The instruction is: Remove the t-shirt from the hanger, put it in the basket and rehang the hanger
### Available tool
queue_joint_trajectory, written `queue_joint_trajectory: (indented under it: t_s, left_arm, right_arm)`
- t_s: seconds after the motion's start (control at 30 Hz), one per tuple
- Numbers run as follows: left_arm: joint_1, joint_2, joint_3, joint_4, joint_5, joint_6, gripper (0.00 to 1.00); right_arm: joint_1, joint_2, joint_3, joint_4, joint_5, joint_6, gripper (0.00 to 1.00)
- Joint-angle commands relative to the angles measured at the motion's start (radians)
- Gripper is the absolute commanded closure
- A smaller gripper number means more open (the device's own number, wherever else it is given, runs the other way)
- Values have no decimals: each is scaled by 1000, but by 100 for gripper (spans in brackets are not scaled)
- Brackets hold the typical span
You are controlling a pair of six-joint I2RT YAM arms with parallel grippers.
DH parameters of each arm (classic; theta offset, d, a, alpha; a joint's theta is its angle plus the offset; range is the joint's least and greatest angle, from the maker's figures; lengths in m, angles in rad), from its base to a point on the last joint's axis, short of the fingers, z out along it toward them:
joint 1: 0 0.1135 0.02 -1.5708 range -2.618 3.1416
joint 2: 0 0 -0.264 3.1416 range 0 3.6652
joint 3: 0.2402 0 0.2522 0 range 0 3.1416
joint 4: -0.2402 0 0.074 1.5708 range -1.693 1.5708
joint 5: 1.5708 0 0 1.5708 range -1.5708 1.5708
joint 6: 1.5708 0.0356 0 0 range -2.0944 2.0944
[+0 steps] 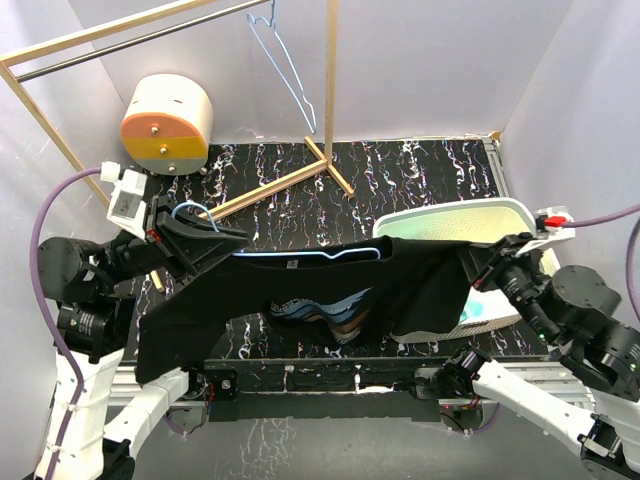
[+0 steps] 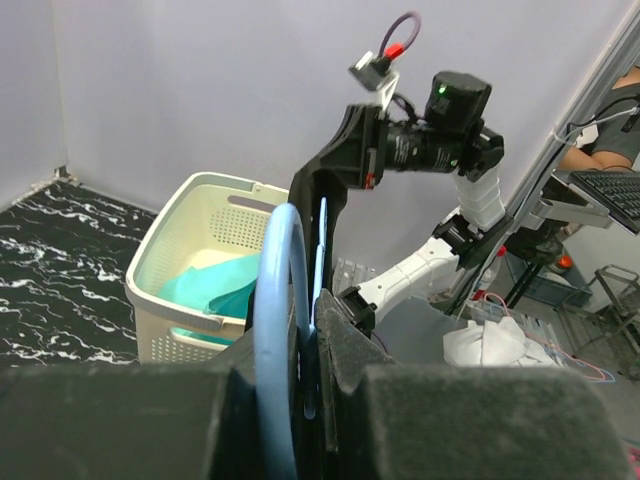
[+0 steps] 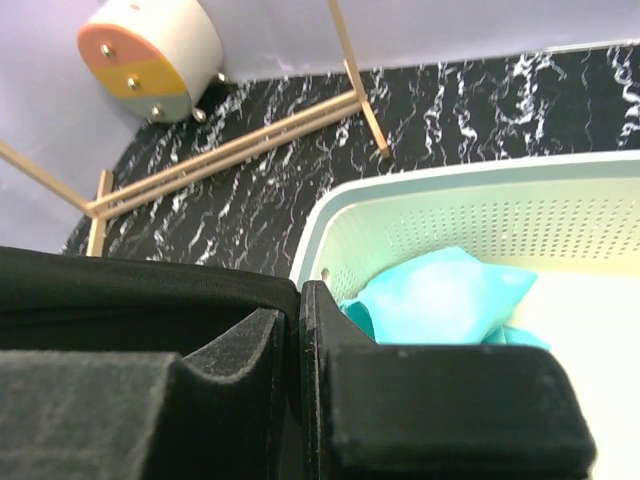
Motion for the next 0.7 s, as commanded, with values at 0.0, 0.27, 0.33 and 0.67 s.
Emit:
queue_joint_trajectory:
  t_s: [0.0,0.27,0.33,0.67]
  left_arm:
    - [-5,-23,89,-36,-39,20,100]
    - [-5,-13,86,22,-76,-8,100]
    - [-5,3,105,-28,-95,34,100]
    - [-5,59,158,-238,-126,199,100]
  right_arm:
    - [-4,30,-70,53,-96,6,92]
    - [-5,274,-114,249,-735,-62,92]
    - [-4,324,-118,286,-838,-79,89]
    - [-5,398,138,87,-857,-240,56]
